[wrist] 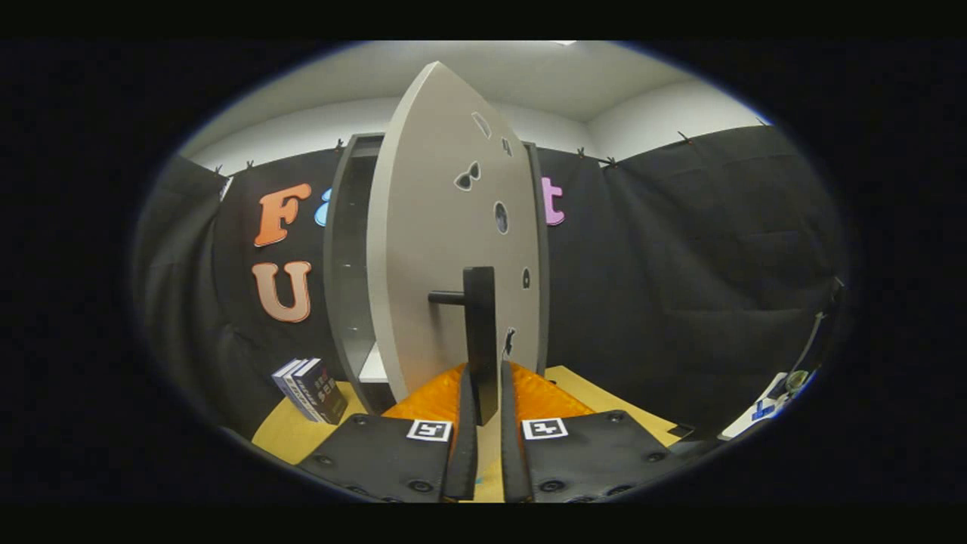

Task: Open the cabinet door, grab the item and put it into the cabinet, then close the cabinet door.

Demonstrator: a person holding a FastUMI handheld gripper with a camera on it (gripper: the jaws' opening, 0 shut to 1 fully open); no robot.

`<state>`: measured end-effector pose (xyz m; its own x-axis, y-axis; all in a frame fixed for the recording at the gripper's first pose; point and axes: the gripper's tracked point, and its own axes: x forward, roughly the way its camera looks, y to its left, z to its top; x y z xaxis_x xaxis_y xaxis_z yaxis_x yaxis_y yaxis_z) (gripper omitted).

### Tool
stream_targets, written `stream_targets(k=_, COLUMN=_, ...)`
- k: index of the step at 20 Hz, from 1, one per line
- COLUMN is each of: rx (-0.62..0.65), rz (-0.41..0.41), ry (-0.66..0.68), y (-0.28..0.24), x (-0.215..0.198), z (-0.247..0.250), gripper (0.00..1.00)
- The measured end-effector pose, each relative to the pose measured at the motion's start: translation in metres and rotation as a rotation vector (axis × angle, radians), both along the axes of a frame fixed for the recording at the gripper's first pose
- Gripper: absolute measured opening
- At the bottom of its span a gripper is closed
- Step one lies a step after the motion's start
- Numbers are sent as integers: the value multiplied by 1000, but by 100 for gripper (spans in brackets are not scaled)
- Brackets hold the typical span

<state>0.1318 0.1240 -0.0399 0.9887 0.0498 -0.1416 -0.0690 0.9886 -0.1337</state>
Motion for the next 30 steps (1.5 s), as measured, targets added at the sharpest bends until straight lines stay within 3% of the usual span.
stream_targets(k=4, rx=16, rz=-34, ry=6, y=-18, x=-4, z=1, gripper=21)
stream_targets(k=9, rx=5, rz=-138, ry=4, y=-49, x=-11, z=1, gripper=20)
stream_targets(k=12, rx=4, rz=-241, ry=-26, y=-79, x=-19, z=10, gripper=21)
stream_targets(k=16, rx=39, rz=-279, ry=-89, y=-83, x=-19, z=15, gripper=23)
stream_targets(k=20, rx=84, rz=-173, ry=-102, y=-49, x=-8, z=1, gripper=24)
stream_targets(k=26, rx=40, rz=-9, ry=41, y=24, x=10, z=-92, gripper=27)
stream_targets(k=30, rx=31, rz=61, ry=131, y=58, x=34, z=-161, gripper=45)
